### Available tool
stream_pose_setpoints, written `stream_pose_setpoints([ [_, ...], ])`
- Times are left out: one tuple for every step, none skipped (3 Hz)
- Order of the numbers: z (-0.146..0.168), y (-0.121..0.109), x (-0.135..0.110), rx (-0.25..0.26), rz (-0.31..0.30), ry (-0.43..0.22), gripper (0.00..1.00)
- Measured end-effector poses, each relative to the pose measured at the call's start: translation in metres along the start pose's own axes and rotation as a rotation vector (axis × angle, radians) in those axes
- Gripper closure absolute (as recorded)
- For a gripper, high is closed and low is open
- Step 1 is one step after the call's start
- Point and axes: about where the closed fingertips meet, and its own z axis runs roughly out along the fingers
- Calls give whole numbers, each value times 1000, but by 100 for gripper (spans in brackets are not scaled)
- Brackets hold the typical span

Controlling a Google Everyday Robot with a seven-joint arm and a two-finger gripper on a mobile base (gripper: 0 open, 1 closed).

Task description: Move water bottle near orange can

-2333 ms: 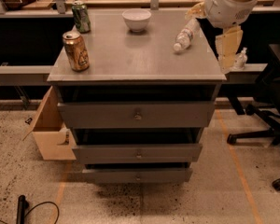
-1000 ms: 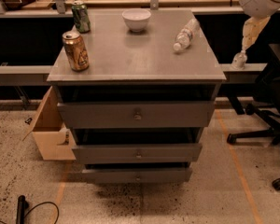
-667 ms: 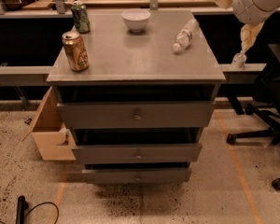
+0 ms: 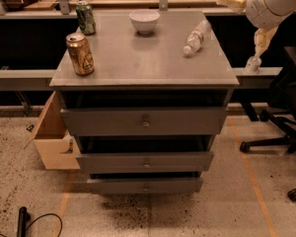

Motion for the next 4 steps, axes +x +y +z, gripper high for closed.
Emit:
stream_pose_setpoints([
  [20,2,10,11,-62,17,0],
  [42,2,19,11,-116,55,0],
  [71,7,33,8,-177,101,0],
  [93,0,38,-17,-239,103,0],
])
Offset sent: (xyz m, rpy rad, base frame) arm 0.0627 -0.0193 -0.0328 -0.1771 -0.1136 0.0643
